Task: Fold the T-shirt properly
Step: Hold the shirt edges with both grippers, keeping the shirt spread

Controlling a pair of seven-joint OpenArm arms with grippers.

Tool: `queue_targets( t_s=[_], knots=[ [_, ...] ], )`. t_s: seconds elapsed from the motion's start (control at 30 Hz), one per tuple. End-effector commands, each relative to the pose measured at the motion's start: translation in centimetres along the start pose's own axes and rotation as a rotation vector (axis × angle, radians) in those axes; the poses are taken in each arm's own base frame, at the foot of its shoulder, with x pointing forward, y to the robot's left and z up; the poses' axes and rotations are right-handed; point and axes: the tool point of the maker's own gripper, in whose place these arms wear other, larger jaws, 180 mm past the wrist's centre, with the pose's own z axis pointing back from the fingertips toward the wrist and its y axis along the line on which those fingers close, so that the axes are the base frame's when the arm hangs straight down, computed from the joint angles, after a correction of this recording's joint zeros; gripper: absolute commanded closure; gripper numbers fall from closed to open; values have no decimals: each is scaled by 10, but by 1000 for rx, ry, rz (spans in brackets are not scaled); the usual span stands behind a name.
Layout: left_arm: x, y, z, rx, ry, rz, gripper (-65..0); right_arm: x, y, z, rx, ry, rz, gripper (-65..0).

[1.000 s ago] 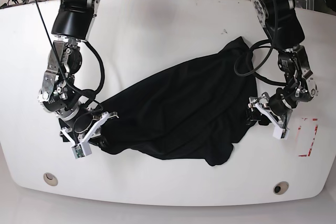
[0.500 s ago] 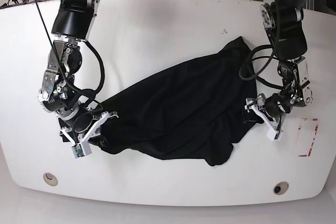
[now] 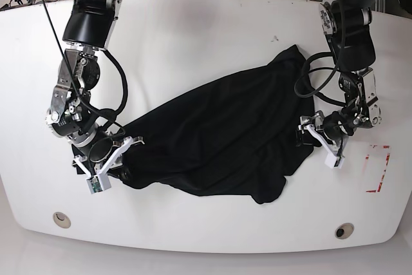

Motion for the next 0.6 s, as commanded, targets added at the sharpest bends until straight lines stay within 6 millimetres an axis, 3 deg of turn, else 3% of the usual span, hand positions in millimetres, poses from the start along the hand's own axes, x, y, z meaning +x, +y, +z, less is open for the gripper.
queue_targets(
  t_s=[0.0,0.23,0.3,0.37,0.57],
  knots=[
    [17,-3,0,-10,-36,-7,-410,25,-2,4,-2,-72,20,-10],
    [13,-2,-1,-9,-33,2,-330,24,-2,4,-2,-69,21,-10],
    [14,2,0,-1,-34,7,-212,25,-2,4,-1,-71,22,-9],
    [14,2,0,2,-31,8,-168,25,-3,4,-3,-71,23,-9],
    [13,2,0,2,-25,12,-109,26,-2,4,-2,-73,22,-10]
  ],
)
